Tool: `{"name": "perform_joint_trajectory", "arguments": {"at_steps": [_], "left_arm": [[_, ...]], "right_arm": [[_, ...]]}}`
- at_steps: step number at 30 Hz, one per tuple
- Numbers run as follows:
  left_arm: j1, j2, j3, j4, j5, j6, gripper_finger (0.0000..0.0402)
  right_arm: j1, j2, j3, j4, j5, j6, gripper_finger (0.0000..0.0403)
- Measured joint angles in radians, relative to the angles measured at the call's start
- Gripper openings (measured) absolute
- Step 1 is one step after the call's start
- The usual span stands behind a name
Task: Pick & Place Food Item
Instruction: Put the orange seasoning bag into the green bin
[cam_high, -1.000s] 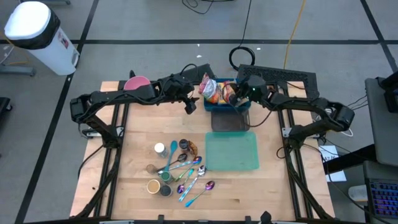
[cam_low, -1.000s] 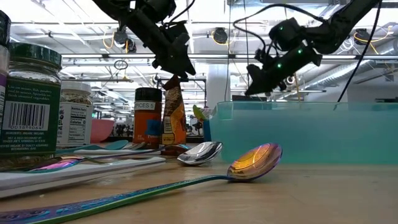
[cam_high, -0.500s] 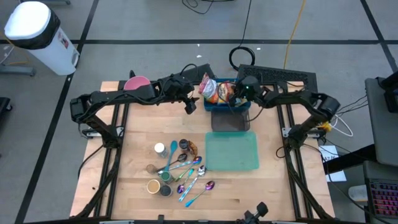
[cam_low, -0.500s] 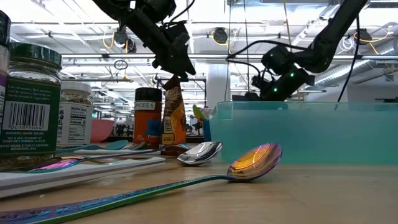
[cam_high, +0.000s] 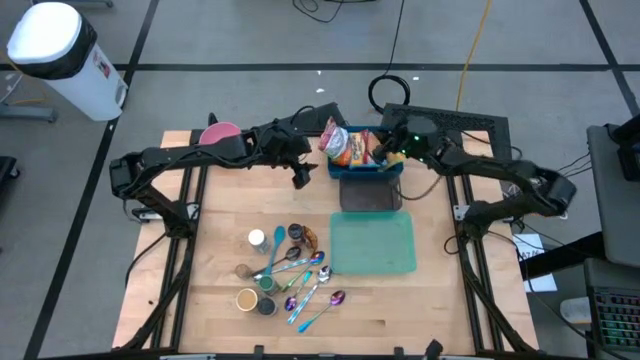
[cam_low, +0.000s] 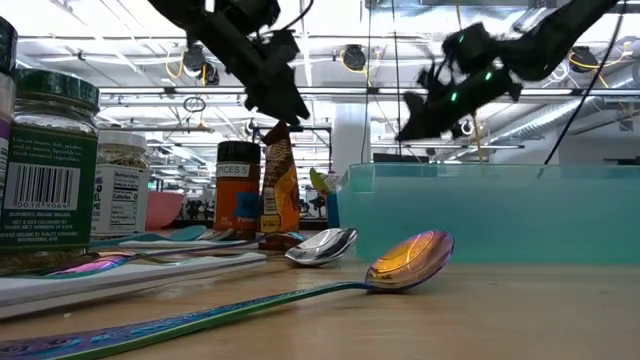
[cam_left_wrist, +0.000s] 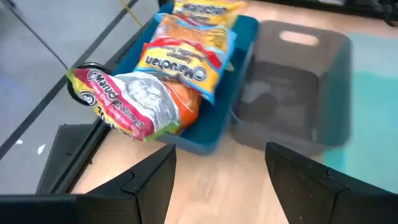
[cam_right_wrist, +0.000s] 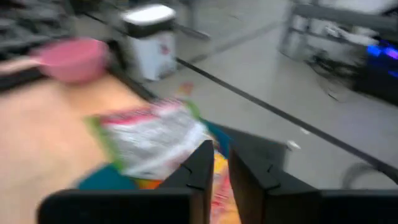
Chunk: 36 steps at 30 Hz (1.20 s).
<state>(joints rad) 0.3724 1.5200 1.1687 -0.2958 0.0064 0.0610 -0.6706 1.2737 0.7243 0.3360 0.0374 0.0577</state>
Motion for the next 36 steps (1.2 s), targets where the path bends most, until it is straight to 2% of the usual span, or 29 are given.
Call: {"name": "perform_joint_trajectory", "arguments": {"at_steps": [3, 6, 9, 12, 15, 20, 29, 36], "left_arm": [[-0.013, -0.075, -0.026, -0.038, 0.004, 0.008, 0.0255], [-0.046, -0.182, -0.111, 0.007, 0.022, 0.012, 0.0255], [-0.086, -0.292, -0.244, 0.112, 0.123, -0.005, 0.0255], [-0.128, -0.365, -0.379, 0.201, 0.226, -0.038, 0.0255], [-0.168, -0.396, -0.487, 0.249, 0.233, -0.037, 0.0255], [-0.227, -0.381, -0.563, 0.323, 0.216, -0.049, 0.0255], [-0.354, -0.267, -0.527, 0.38, 0.195, 0.196, 0.0255], [-0.448, -0.122, -0.489, 0.463, 0.145, 0.302, 0.0255]], "right_arm": [[0.037, -0.095, 0.0, -0.077, -0.09, -0.018, 0.0078], [0.091, -0.17, -0.008, -0.112, -0.162, -0.028, 0.011], [0.155, -0.223, -0.039, -0.112, -0.199, -0.039, 0.0138], [0.213, -0.258, -0.085, -0.05, -0.197, -0.048, 0.0157], [0.256, -0.273, -0.136, 0.062, -0.197, -0.046, 0.0166], [0.304, -0.273, -0.214, 0.221, -0.195, -0.043, 0.0169], [0.355, -0.273, -0.279, 0.31, -0.191, -0.013, 0.0161], [0.365, -0.273, -0.279, 0.319, -0.191, -0.014, 0.016]]}}
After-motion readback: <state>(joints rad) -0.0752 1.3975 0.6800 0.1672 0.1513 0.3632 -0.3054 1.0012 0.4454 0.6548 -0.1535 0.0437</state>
